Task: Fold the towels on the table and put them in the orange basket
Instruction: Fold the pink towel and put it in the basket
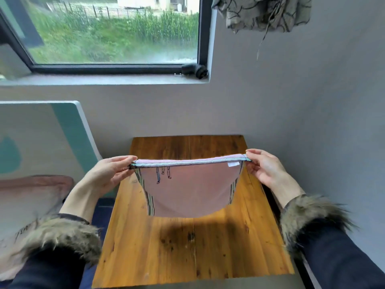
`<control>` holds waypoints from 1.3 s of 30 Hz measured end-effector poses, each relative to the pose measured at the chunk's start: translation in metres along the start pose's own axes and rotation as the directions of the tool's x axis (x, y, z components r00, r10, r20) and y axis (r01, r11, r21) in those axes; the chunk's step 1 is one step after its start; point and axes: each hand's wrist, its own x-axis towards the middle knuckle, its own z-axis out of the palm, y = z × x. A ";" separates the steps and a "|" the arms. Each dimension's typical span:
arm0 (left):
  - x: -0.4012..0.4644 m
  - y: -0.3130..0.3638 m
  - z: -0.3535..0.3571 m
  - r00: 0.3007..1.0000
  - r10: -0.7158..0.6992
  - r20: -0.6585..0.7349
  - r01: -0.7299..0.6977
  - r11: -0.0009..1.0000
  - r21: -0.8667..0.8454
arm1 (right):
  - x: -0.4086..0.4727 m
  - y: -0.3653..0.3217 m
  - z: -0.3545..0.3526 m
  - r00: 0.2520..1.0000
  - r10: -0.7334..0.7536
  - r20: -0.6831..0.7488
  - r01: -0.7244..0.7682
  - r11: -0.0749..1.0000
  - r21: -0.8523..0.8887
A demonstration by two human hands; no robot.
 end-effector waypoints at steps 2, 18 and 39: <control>0.001 0.010 -0.002 0.999 0.038 0.036 -0.040 0.997 0.063 | -0.004 -0.011 0.004 0.997 -0.044 0.056 0.045 0.999 -0.007; -0.004 0.014 -0.005 0.831 0.554 0.056 -0.420 0.557 0.716 | -0.010 -0.014 0.009 0.870 -0.463 0.172 0.478 0.704 -0.524; -0.012 -0.044 -0.008 0.839 0.544 -0.023 -0.424 0.680 0.598 | 0.002 0.022 -0.026 0.888 -0.348 0.301 0.456 0.755 -0.472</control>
